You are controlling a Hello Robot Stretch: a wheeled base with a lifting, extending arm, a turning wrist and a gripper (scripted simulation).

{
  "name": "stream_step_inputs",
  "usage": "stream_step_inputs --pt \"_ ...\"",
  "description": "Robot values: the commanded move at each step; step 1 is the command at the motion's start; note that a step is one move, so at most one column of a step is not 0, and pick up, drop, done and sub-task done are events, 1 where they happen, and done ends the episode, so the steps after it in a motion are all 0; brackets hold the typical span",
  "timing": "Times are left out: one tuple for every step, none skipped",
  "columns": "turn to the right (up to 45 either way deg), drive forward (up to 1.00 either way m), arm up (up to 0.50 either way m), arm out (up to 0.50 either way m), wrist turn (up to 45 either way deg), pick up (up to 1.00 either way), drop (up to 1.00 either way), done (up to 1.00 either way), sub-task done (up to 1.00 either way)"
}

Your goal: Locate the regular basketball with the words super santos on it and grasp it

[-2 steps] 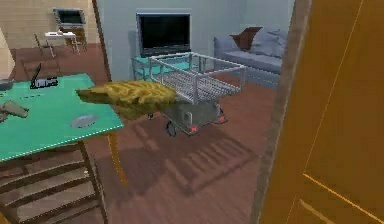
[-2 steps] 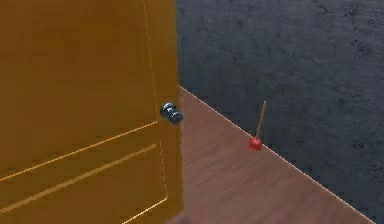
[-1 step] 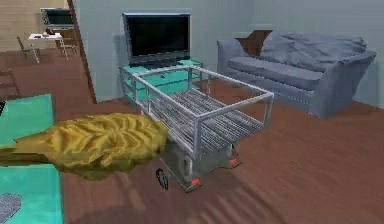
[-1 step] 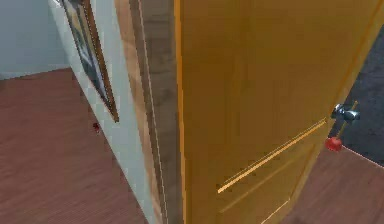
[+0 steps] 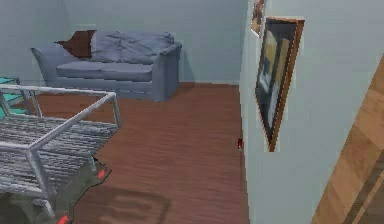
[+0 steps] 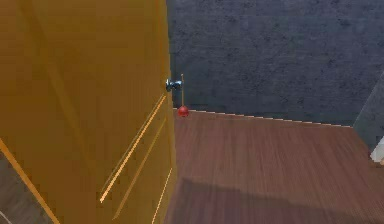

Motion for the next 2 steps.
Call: stream_step_inputs --pt "6.0 0.00 0.00 0.00 0.0 0.00 0.00 0.00 0.00" --pt "0.0 0.25 0.00 0.00 0.0 0.00 0.00 0.00 0.00"
